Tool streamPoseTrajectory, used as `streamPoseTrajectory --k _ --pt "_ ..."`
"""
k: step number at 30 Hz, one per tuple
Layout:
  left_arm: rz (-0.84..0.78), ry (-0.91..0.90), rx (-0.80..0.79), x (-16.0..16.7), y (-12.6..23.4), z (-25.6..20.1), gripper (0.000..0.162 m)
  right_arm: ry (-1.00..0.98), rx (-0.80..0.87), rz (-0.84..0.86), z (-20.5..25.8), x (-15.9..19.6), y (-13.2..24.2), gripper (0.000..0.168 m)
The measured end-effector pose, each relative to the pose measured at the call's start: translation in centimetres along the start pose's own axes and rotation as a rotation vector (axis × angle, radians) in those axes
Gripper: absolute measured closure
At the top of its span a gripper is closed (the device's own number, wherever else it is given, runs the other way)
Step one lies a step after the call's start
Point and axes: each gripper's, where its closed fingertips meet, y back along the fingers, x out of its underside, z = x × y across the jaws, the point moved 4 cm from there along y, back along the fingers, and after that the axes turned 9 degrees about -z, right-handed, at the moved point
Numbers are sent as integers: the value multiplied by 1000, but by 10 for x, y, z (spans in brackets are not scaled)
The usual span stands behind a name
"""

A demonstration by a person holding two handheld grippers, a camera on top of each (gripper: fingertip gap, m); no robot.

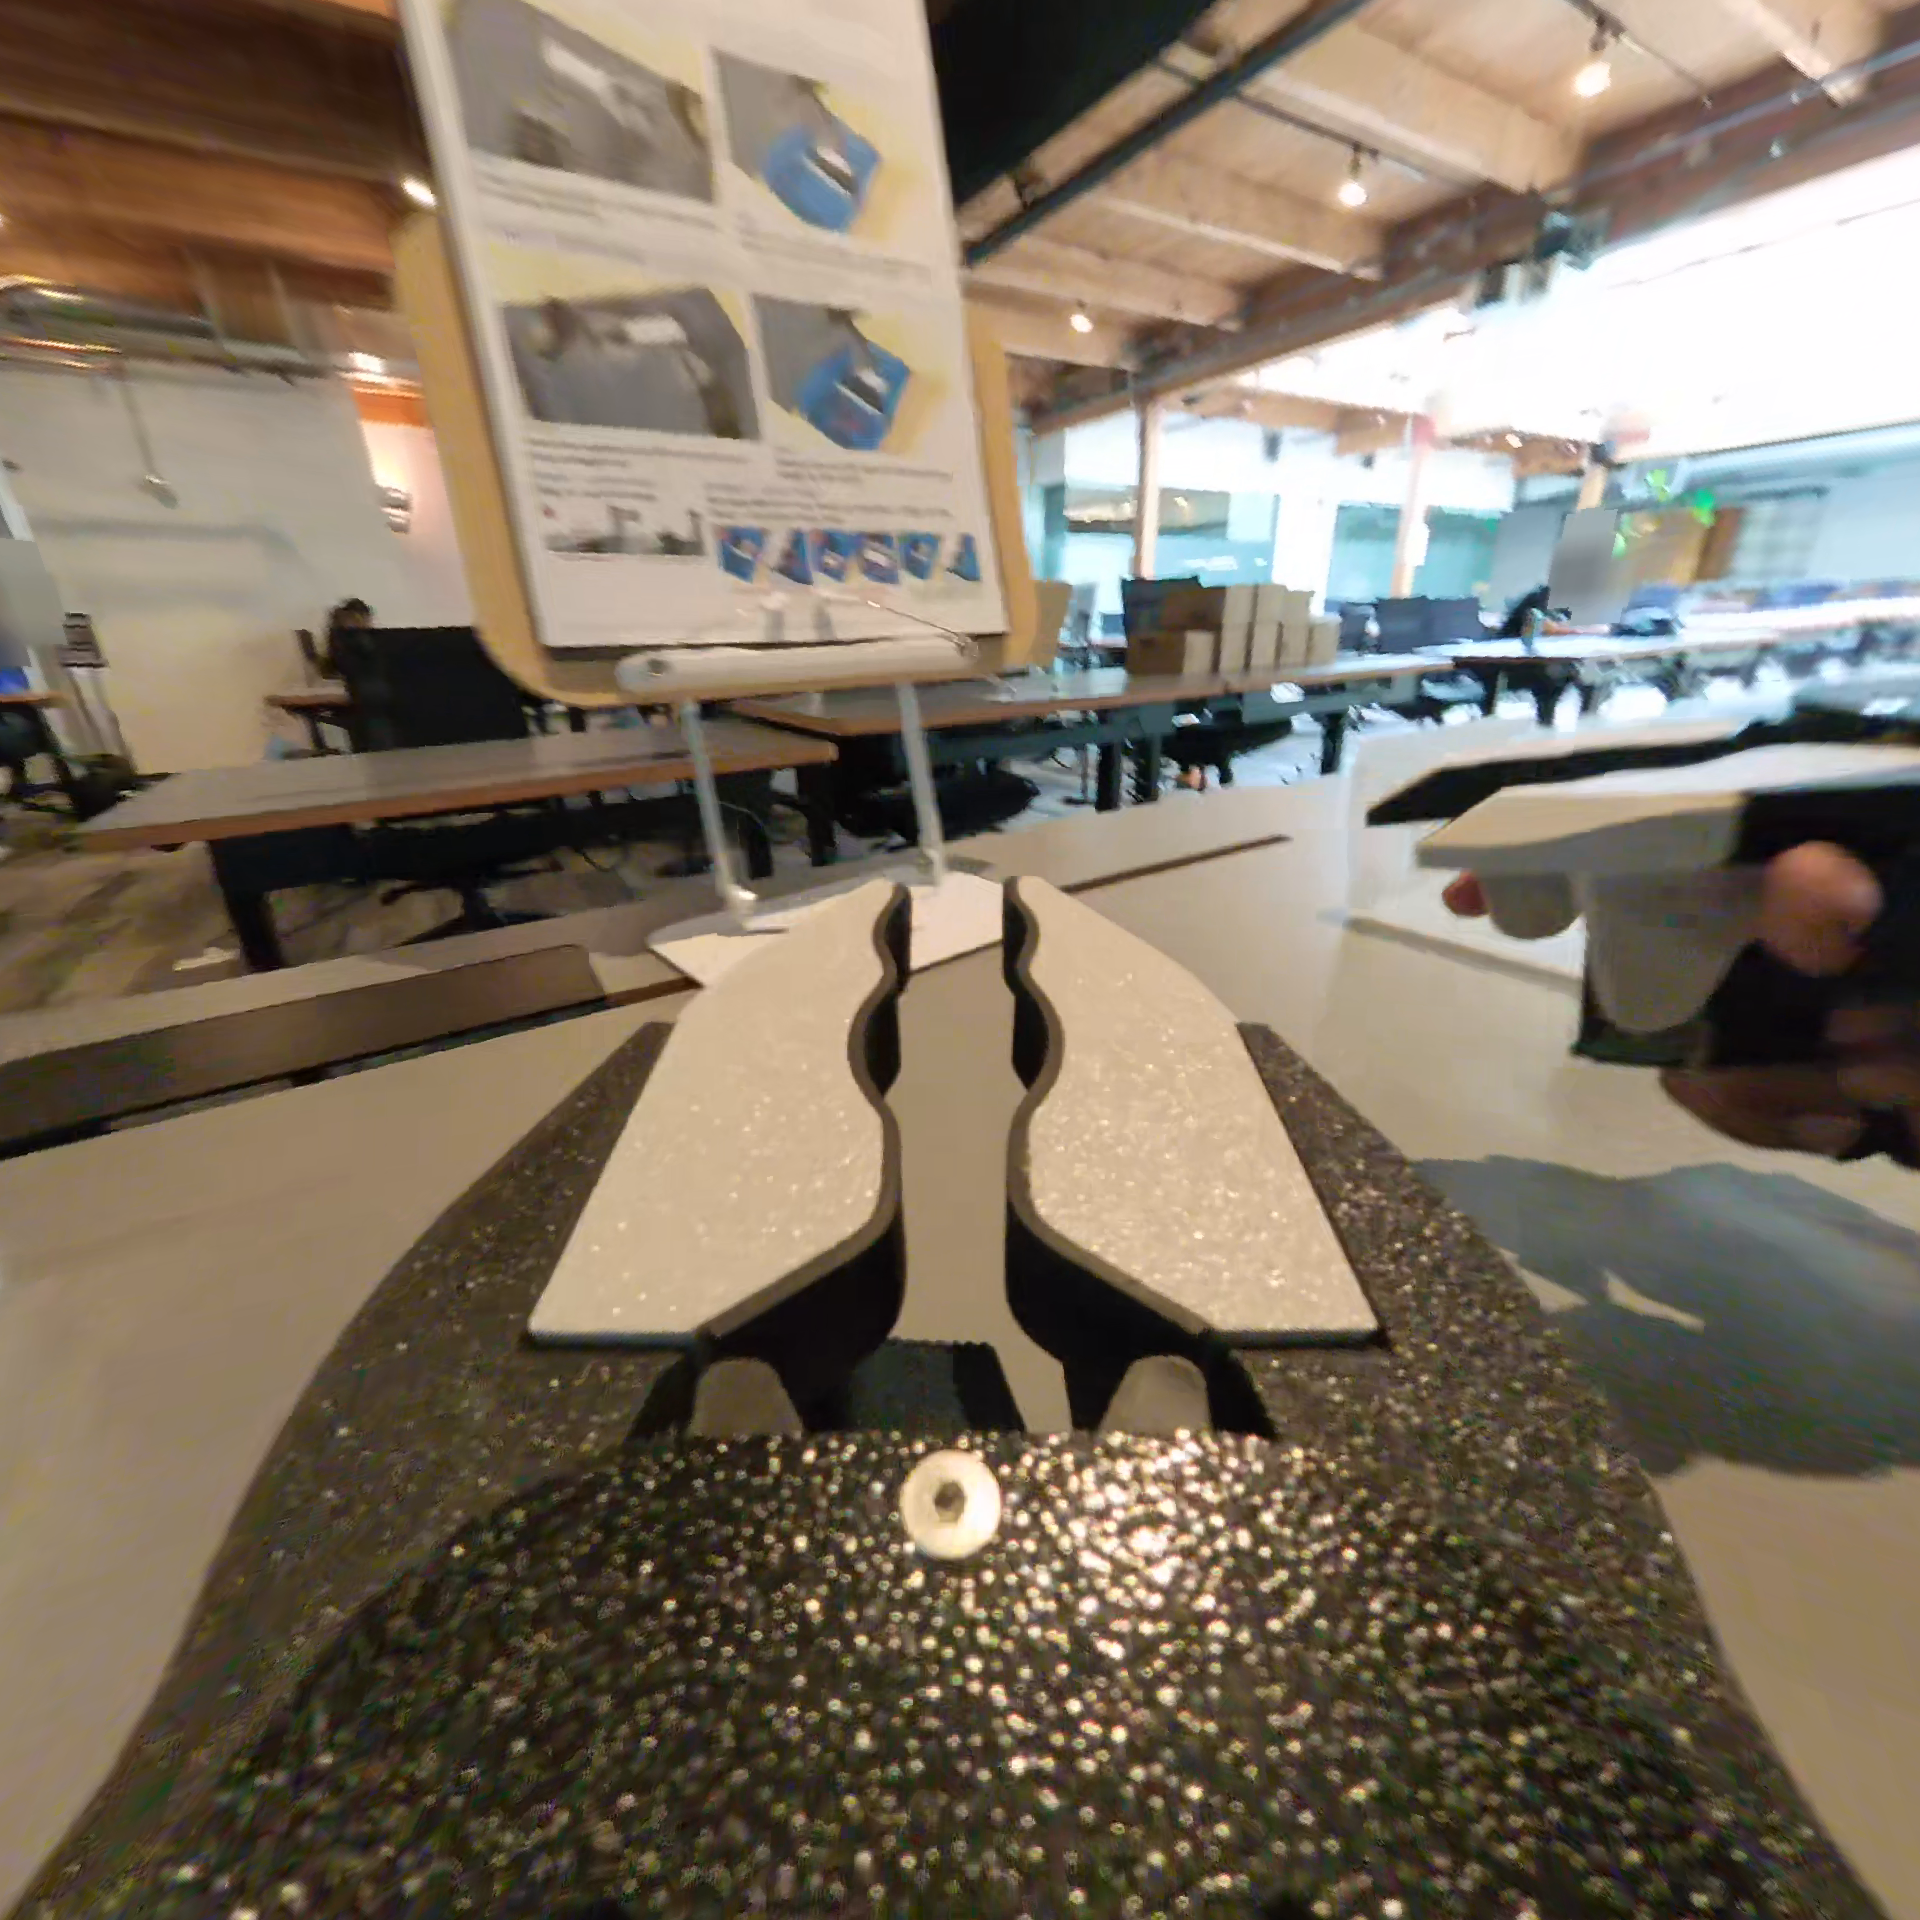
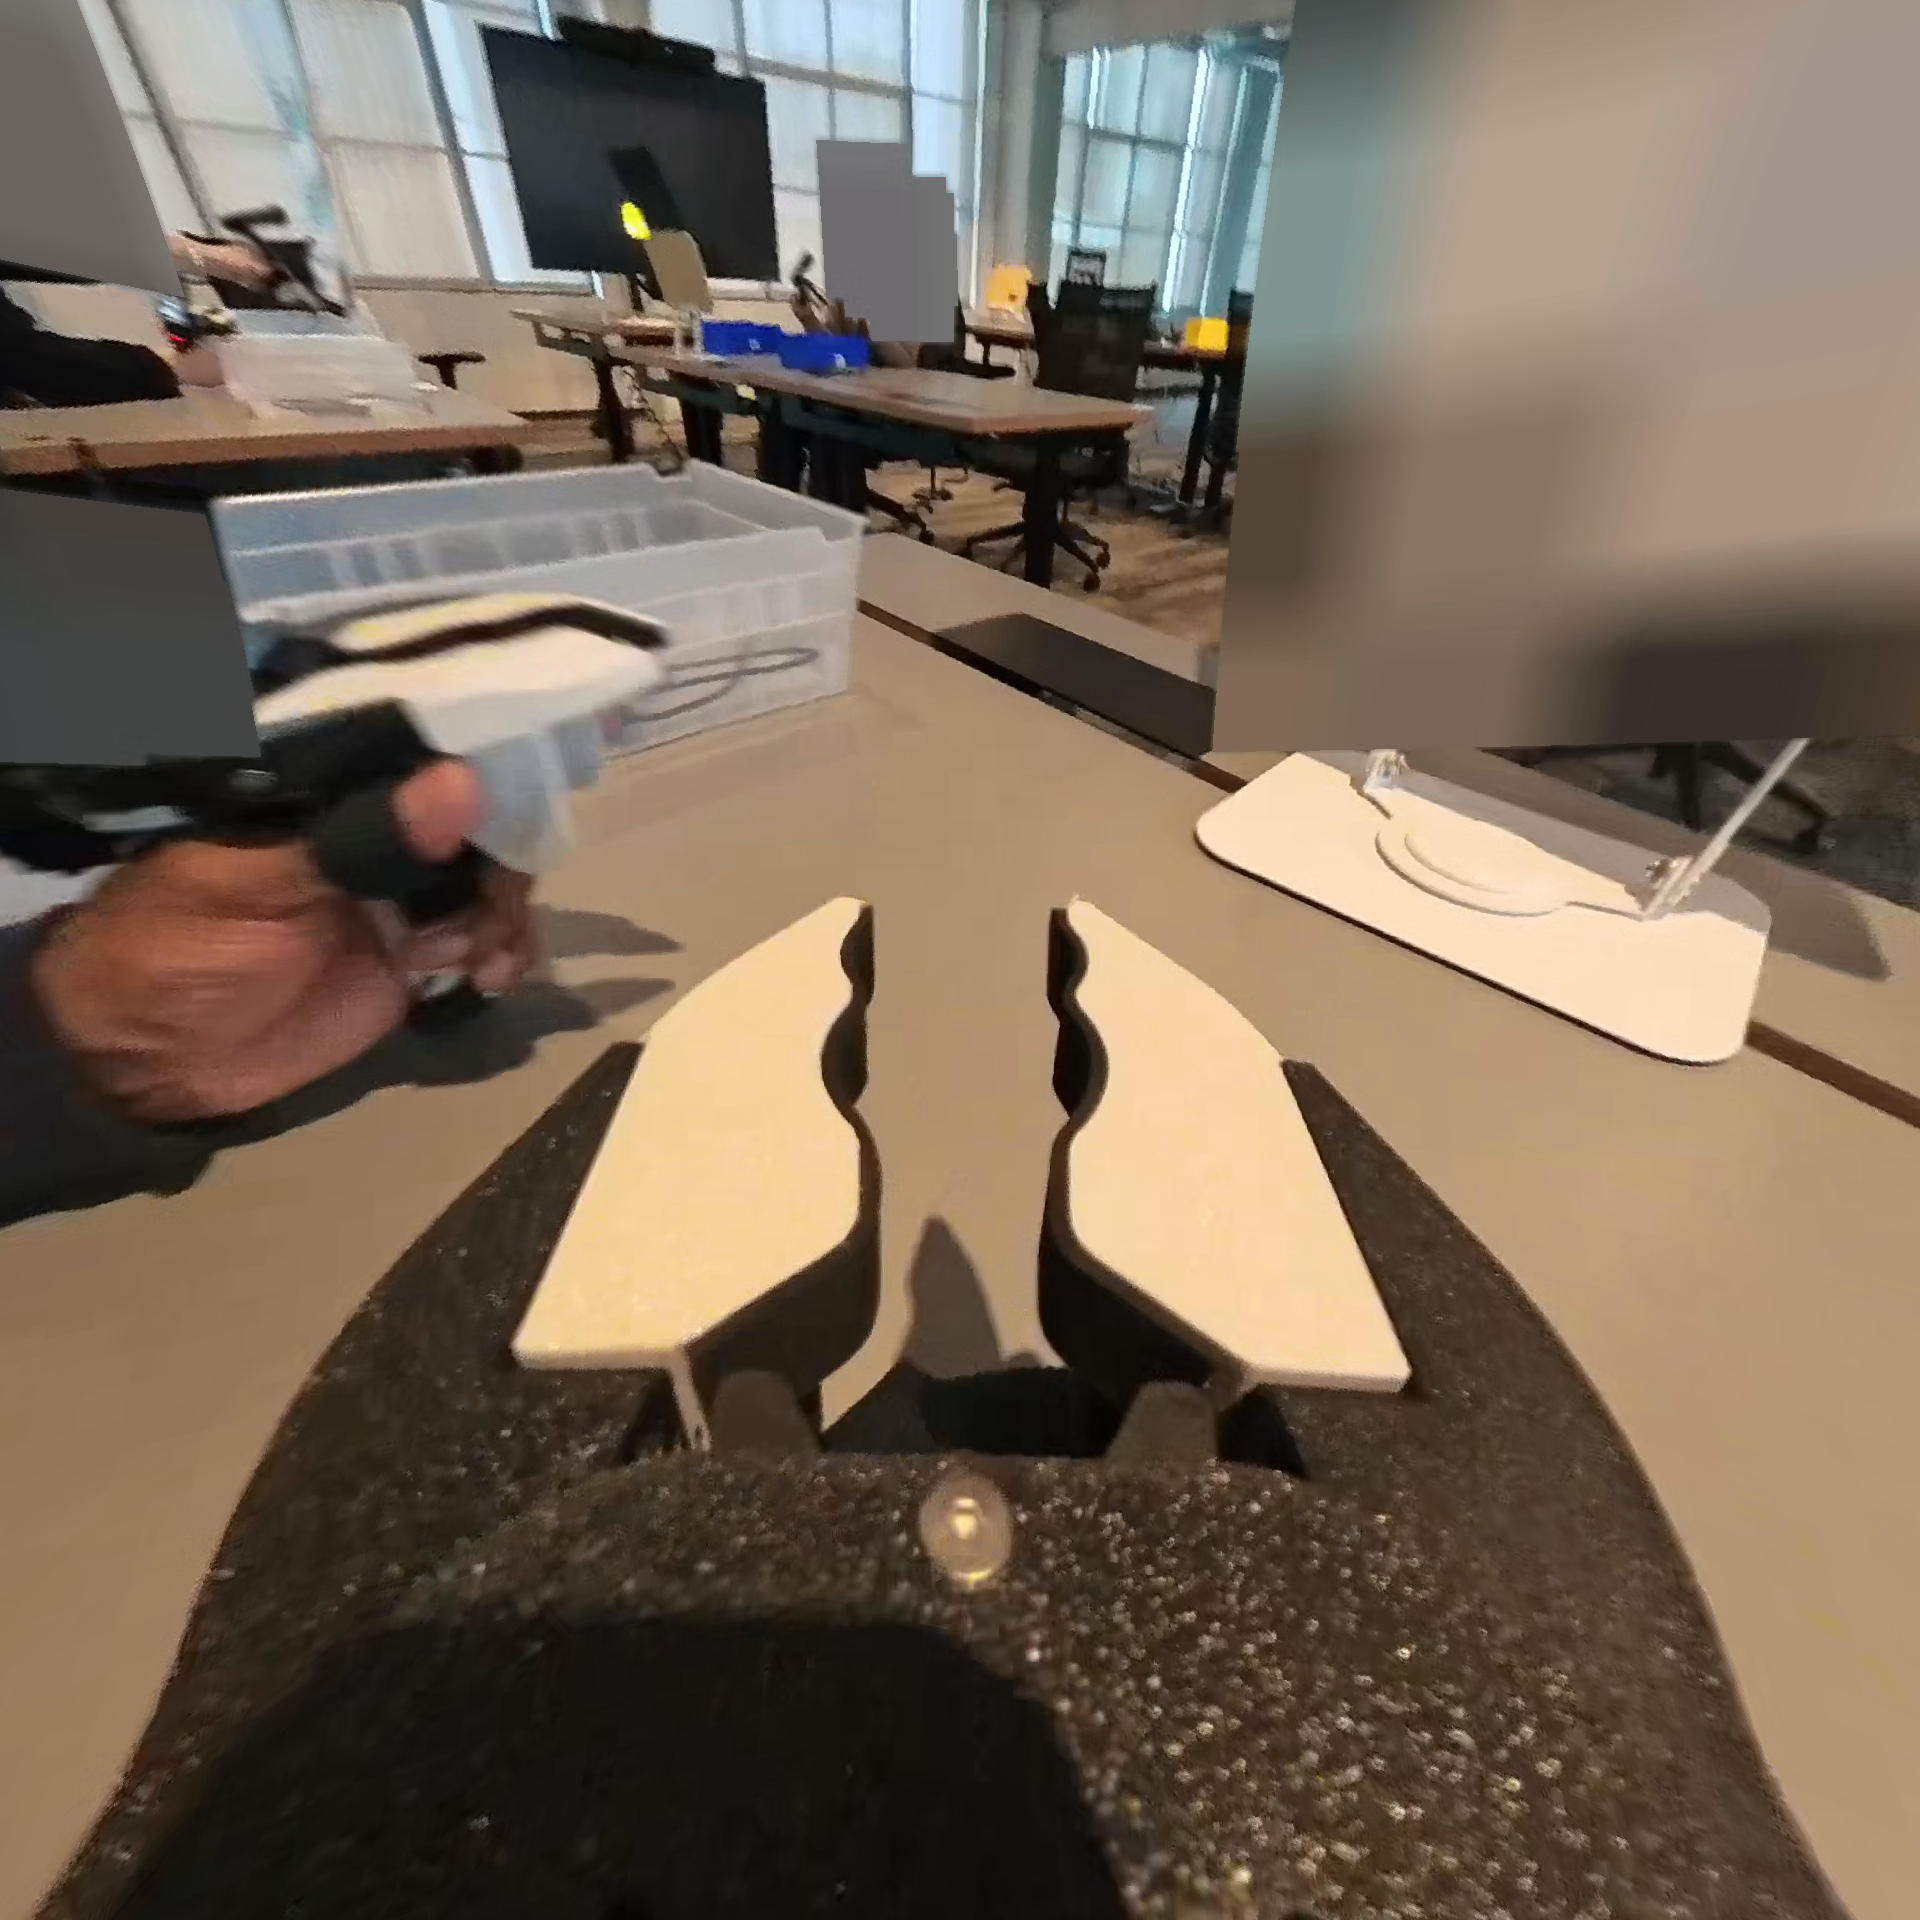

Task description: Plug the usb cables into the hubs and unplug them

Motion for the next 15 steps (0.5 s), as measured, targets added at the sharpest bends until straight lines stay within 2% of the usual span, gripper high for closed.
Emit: streamPoseTrajectory --k 5,9,15 --pt "116 -81 272 10 -49 -70 145 -10 -147 -88 29 -8 61 137" --pt "227 -149 611 7 -99 -148 140 -22 -251 -124 51 -13 110 137" --pt "400 -471 1101 0 -171 -278 137 -7 -259 -207 65 -15 157 140"
